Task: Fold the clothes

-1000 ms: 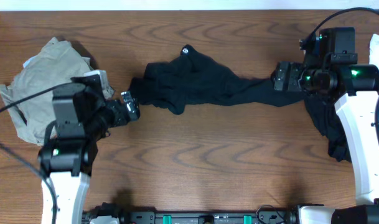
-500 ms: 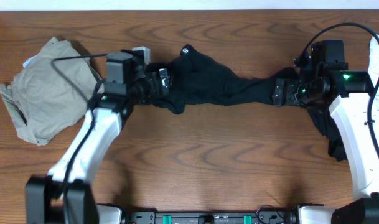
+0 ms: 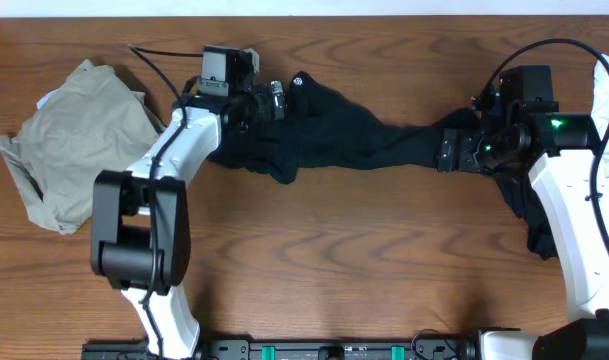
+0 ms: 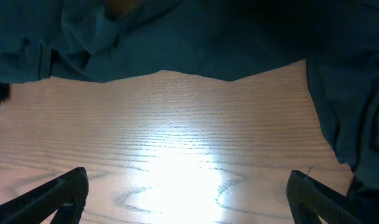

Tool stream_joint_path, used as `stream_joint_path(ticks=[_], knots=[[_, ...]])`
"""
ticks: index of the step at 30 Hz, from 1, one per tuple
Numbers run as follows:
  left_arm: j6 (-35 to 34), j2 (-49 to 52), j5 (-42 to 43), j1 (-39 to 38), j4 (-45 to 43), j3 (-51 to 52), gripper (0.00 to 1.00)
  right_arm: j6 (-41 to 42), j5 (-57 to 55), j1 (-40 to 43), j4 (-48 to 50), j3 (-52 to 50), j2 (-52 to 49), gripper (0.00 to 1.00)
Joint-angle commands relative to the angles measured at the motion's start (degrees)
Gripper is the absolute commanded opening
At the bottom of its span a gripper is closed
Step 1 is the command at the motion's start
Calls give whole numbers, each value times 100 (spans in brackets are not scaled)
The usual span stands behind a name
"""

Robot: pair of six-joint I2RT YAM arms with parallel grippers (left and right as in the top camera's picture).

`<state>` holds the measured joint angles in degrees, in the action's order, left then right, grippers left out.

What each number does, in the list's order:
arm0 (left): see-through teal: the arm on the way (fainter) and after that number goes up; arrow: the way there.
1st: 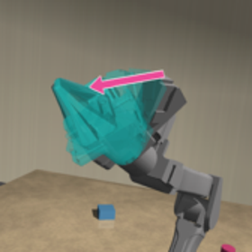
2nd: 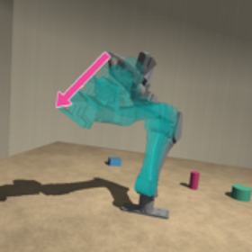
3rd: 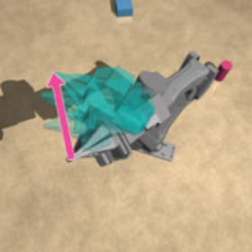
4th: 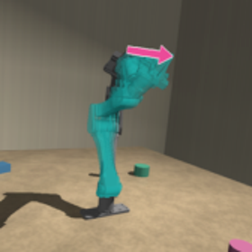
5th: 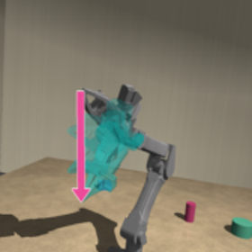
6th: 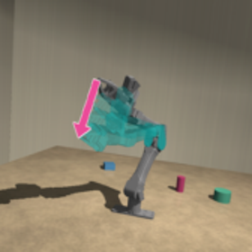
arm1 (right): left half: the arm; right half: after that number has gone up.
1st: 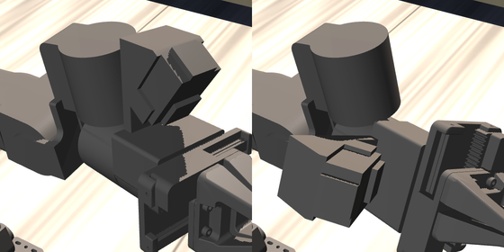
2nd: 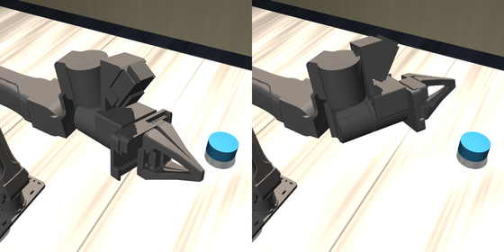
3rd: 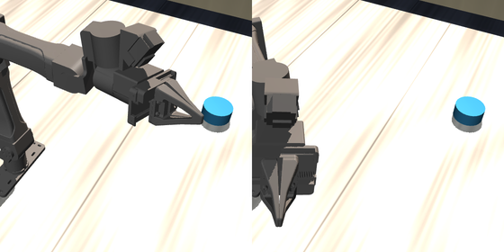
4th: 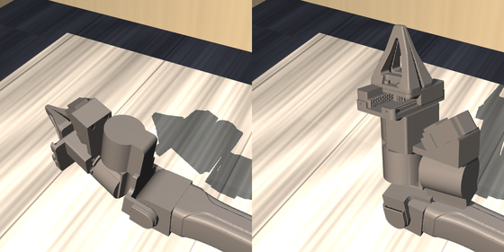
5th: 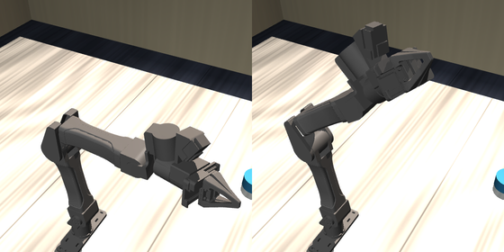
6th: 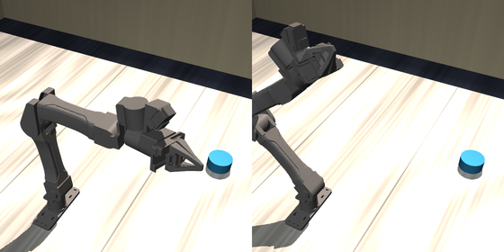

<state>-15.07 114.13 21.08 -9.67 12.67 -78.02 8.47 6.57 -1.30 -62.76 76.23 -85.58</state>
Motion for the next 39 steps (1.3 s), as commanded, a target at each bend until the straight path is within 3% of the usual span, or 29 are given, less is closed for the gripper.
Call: stream_joint_path(ticks=[1,3,5,8,13,19,26,33,39], knots=[[155,273,-160,-7,61,-98,83,-79,-35,15,-2,-28,-20,99],[168,350,-164,-7,111,-98,72,-81,-35,15,0,-28,-20,99],[175,365,-168,-7,144,-98,52,-79,-35,15,0,-28,-20,99],[186,286,-162,-7,146,-98,6,-81,-35,15,-4,-28,-20,99],[190,-608,-164,9,282,-232,6,-83,-37,15,13,-28,-20,99],[190,-2546,-166,9,577,-431,6,-83,-35,15,79,-28,-20,99],[195,-4177,-426,11,2459,-431,6,-85,2,4,79,-28,-44,99],[455,-4588,-614,9,3574,-428,6,-452,789,-323,85,-31,-251,99],[452,-4638,-114,-7,2846,-496,6,-496,807,-927,348,-31,-564,99]])
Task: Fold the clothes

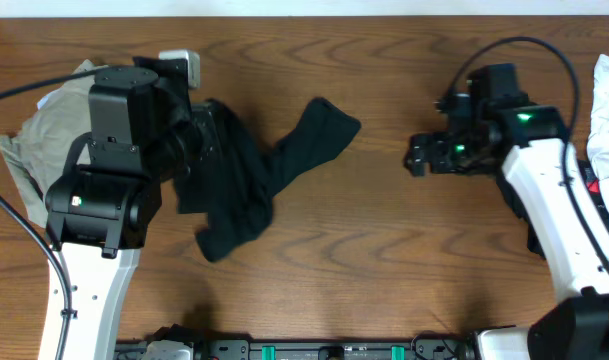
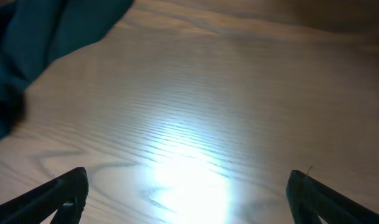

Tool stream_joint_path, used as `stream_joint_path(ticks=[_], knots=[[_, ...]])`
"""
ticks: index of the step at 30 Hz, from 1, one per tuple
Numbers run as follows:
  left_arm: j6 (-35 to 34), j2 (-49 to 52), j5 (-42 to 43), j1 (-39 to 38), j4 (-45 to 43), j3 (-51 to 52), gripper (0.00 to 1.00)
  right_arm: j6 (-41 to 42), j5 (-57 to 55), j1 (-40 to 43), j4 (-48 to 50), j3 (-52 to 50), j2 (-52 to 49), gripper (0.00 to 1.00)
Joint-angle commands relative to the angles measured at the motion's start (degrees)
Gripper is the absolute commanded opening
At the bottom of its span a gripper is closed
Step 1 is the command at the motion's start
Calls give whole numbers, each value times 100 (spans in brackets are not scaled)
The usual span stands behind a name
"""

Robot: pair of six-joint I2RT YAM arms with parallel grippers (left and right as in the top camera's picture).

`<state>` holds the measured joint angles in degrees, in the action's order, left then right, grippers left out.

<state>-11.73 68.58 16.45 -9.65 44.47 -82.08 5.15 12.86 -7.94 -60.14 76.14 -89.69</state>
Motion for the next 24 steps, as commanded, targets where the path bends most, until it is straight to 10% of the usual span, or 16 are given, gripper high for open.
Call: stream_joint_path(ticks=[1,24], knots=[[114,-114,575,-9,-645,-177,6,-227,175,-350,164,-22,-208,99],[-1255,409,2914,-9,-3753,-1823,6,-168,1381,-487,1226,-20,-289,99]])
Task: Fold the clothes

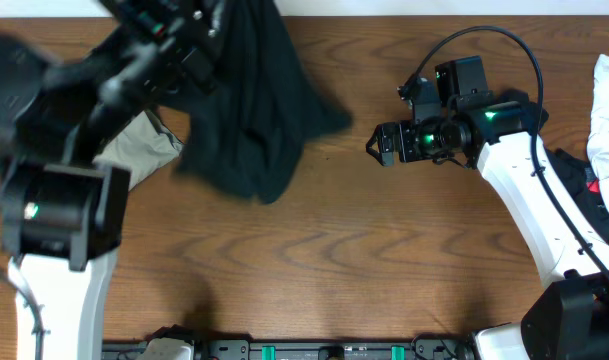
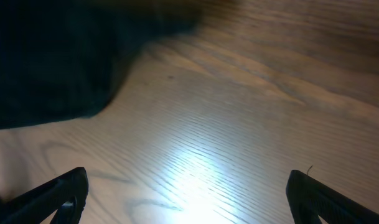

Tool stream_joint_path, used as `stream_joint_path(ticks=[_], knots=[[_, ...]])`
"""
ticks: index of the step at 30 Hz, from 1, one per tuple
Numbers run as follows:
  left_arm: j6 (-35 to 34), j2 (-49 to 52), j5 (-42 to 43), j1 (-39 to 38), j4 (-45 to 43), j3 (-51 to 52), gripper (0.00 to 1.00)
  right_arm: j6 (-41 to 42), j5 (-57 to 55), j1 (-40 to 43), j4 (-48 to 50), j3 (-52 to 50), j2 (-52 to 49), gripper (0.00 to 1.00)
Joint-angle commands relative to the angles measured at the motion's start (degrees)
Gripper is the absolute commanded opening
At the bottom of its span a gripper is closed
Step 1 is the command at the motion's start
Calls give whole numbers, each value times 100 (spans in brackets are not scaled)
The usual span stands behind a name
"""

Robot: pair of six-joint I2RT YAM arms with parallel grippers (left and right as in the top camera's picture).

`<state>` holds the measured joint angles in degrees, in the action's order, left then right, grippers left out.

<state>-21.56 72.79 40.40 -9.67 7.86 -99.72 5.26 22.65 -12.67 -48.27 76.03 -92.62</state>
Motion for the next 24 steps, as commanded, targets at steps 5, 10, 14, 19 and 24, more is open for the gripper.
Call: stream_joint_path(ticks=[5,10,14,19,24], knots=[[-273,-4,564,-7,-70,-59,6,-391,750,-17,66,-9,4,99],[-271,-7,566,-7,-68,-59,6,-1340,866,-94,-356,-9,4,99],[-251,-26,546,-7,-74,-61,6,-2079,868,-90,-734,-9,2,99],[-256,-61,549,-7,-142,-72,6,-2518,911,-142,-901,-11,2,99],[-258,-175,546,-7,-494,-72,6,-2723,914,-282,-789,-11,2,99]])
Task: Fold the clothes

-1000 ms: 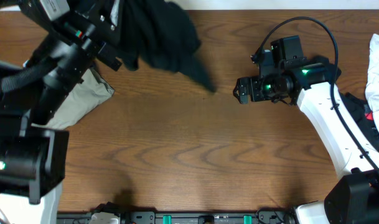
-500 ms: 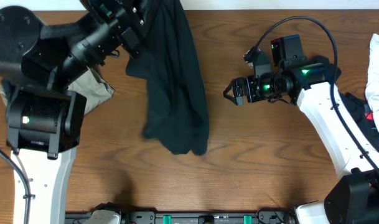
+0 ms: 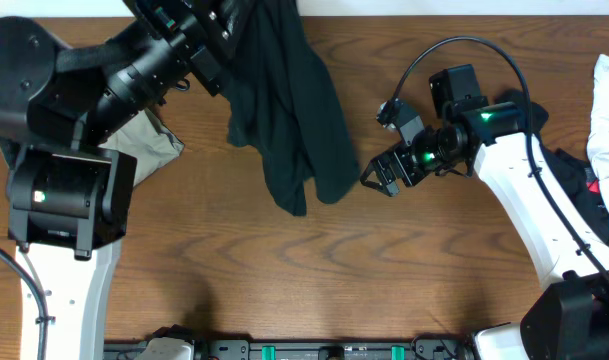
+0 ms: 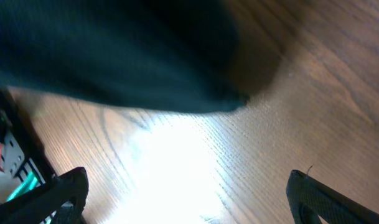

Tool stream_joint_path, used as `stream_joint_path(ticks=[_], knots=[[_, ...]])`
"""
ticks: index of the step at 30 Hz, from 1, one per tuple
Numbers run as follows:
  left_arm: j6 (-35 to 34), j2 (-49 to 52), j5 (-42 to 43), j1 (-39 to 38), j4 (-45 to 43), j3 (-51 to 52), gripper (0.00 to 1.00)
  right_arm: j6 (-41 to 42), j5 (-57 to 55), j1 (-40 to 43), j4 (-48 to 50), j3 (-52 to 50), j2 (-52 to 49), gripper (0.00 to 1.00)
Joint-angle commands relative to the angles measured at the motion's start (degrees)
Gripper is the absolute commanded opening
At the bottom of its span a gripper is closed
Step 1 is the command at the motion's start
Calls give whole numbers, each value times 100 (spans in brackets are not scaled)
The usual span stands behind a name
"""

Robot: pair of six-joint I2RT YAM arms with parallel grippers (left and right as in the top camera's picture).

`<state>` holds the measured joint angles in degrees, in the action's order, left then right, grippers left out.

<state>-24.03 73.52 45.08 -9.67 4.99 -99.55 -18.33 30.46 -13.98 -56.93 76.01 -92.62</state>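
Observation:
A black garment [image 3: 294, 110] hangs in a long drape from my left gripper [image 3: 219, 22], which is raised high at the back of the table and shut on the cloth's top. Its lower end [image 3: 304, 195] reaches the wooden table [image 3: 404, 280]. My right gripper [image 3: 382, 178] is open just right of the garment's lower edge, with nothing between its fingers. In the right wrist view the dark cloth [image 4: 114, 50] fills the upper left, and bare wood lies ahead of the right gripper [image 4: 188, 199], whose fingertips [image 4: 71, 190] stand wide apart.
A beige garment [image 3: 149, 140] lies crumpled at the left, mostly hidden under my left arm. White cloth and a dark item with a red spot [image 3: 579, 185] sit at the right edge behind my right arm.
The hanging black garment has shifted right, with its lower end now nearer mid-table. My right gripper has moved down and tilted toward the garment's lower right edge, still open. The left gripper stays raised.
The black garment first lay stretched along the back of the table between both grippers, the right one open. Then it was bunched at the left in my left gripper, the right gripper apart from it. Then it hung lifted high, and now hangs further right beside the right gripper.

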Motion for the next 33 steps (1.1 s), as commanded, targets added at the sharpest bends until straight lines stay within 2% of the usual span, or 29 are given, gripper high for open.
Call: stream_joint_path(ticks=[1,16,27,33], knots=[[-11,-262,81,-7,-238,-92,6,-365,133,-170,111,-9,2,99],[-11,-466,81,-7,-280,-315,6,-857,173,-732,1113,-140,-251,99],[-11,-509,79,-7,-275,-603,6,-1840,1521,-743,1123,-590,-490,99],[-11,-507,81,-7,-271,-603,6,-2124,1567,-741,1062,-649,-490,99]])
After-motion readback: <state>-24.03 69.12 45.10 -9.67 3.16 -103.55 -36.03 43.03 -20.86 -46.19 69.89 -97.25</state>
